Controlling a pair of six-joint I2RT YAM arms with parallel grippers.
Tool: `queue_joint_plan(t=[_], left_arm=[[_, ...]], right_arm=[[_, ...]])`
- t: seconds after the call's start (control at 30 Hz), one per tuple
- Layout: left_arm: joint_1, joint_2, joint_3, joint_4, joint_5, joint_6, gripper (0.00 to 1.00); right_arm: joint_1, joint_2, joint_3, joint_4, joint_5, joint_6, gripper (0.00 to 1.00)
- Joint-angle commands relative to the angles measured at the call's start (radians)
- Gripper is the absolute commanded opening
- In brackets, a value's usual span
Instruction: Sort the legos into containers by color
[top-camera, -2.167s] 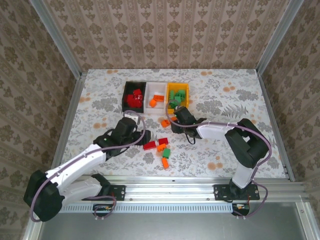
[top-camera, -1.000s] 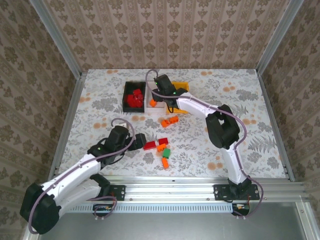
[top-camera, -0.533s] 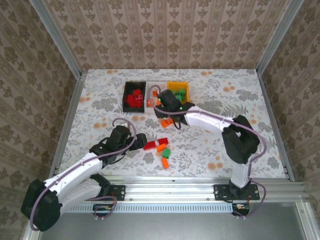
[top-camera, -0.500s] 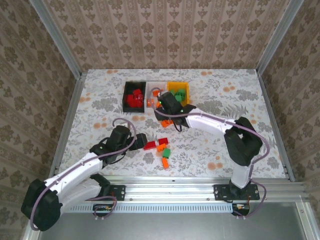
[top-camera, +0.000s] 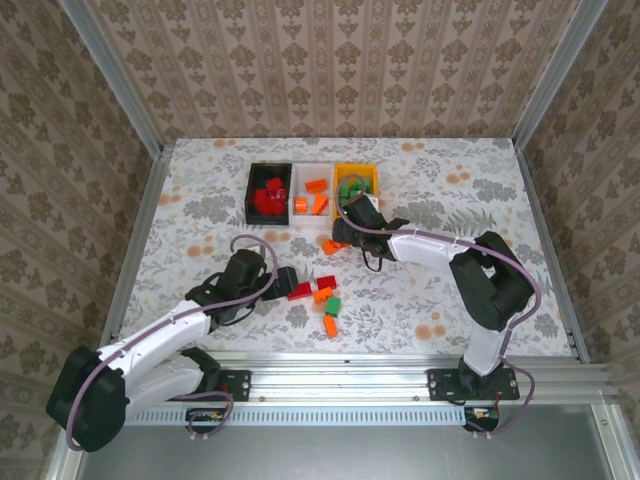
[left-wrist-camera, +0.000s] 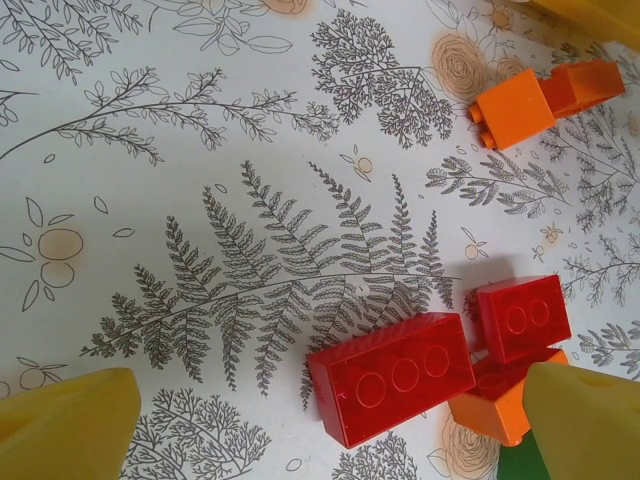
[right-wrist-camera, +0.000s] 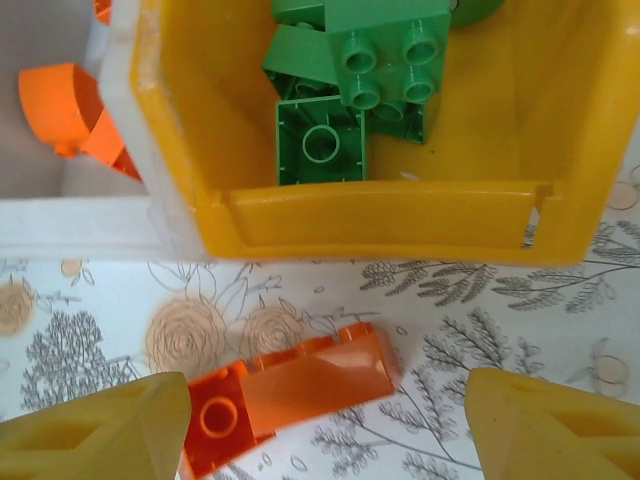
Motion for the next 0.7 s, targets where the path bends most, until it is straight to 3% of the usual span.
queue_joint_plan(t=[0.0,0.23,0.67], left_arm=[[0.008,-0.027,-0.012,0.005,0.005,-0.010,1.00],[0.008,-0.066,-0.023,-0.013,-0.008,-0.004,1.00],[0.010,-0.051,-0.031,0.006,-0.003,-0.002,1.00]], right_arm=[[0.007,0.056,0.018,0.044,0.002,0.083,0.74],[0.021,0.109,0.012,0.038,0.145,0.085,0.75],[0.050,0.176,0.045,0.040,0.225,0.055,0.69]])
